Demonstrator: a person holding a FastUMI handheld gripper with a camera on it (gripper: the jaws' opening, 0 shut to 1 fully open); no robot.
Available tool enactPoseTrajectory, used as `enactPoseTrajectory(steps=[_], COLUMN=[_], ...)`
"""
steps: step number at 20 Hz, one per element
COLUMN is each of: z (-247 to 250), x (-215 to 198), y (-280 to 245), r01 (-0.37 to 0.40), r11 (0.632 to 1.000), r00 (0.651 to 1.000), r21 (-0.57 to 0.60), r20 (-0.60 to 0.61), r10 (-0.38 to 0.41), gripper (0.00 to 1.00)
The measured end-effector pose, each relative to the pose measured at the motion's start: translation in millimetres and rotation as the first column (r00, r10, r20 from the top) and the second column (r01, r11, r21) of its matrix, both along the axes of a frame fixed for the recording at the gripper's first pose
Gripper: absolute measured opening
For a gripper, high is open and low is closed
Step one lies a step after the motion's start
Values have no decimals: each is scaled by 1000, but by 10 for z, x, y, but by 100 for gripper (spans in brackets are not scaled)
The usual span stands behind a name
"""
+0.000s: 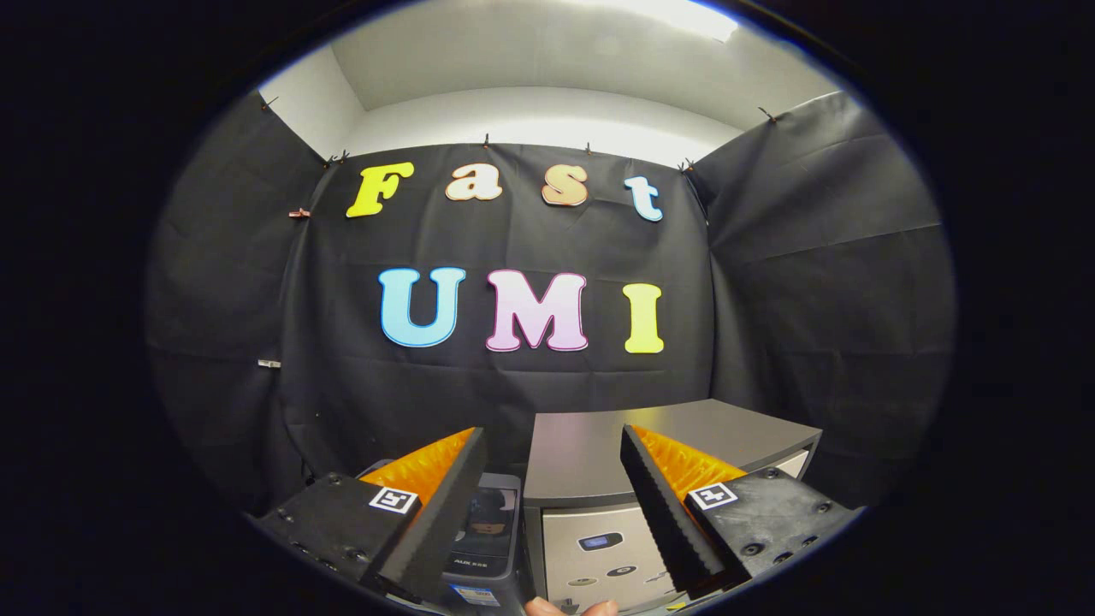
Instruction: Put the clothes into the washing machine and then close the washing machine lid.
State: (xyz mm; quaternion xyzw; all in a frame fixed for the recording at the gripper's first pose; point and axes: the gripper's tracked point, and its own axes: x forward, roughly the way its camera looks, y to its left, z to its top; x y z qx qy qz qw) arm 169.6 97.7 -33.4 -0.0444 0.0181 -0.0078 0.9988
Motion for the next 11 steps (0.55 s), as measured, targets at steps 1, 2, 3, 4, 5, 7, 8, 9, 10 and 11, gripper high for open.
enactPoseTrajectory(steps=[1,2,3,4,5,7,8,9,10,11], z=[-3,-3,0,0,-1,3,4,4,-2,-6], x=[4,0,2,-4,-4,-3,-8,-10,-10,-6], y=[2,4,-1,5,6,6,8,13,12,11], r01=[0,1,3,4,5,6,6,5,4,4], r11=[1000,1000,1000,1000,1000,1000,1000,1000,1000,1000], r00=[1000,1000,1000,1000,1000,1000,1000,1000,1000,1000], r21=[2,2,2,2,1,-2,-4,-5,-5,-6], r20=[1,1,2,4,4,6,7,6,5,4], r10=[0,-1,-3,-4,-5,-6,-6,-5,-4,-3], gripper=[99,99,99,99,99,99,99,99,99,99])
